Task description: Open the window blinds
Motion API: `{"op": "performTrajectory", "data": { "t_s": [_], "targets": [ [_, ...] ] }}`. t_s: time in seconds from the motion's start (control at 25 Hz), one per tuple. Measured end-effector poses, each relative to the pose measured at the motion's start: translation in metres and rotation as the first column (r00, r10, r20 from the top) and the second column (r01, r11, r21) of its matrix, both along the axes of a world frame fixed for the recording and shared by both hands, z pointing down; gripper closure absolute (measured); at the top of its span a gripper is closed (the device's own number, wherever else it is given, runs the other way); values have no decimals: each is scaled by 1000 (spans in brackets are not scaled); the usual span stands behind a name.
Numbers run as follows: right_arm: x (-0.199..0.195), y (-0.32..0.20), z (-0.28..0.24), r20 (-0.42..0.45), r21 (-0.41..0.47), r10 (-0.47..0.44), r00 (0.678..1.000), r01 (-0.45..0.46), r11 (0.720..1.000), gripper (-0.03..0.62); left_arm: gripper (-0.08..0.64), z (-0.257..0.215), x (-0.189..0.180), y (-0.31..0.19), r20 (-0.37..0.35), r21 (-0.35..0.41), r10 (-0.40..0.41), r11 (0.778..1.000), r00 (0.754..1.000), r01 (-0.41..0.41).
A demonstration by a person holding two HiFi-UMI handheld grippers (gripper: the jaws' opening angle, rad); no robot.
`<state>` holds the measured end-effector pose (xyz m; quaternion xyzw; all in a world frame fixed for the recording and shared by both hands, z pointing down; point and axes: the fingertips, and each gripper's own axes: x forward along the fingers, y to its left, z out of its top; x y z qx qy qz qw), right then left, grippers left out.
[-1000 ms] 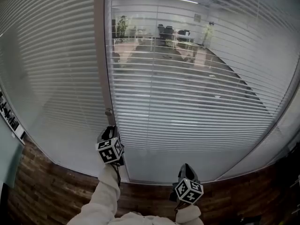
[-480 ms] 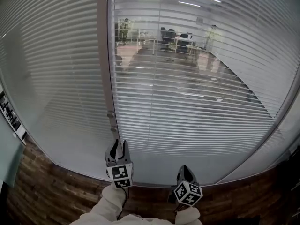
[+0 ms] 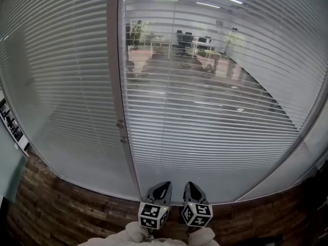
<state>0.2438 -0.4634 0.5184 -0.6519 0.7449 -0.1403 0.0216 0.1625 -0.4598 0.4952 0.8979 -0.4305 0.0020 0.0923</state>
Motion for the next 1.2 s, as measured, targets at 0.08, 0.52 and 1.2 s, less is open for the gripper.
{"op": "performTrajectory", "data": {
  "t_s": [0.08, 0.52, 1.2],
  "targets": [
    [2, 0, -4, -5, 9, -1, 1000, 1, 1000, 580, 558, -4, -2, -5, -6, -5, -5, 1000, 1000, 5],
    [6, 4, -3, -15, 10, -6, 1000, 7, 1000, 580, 558, -4, -8, -10, -20, -25, -37, 999, 999, 36],
    [5, -2, -6, -13, 22, 3, 1000, -3, 1000, 580, 558, 17, -16, -12, 29, -96, -34, 995, 999, 37]
  ]
}}
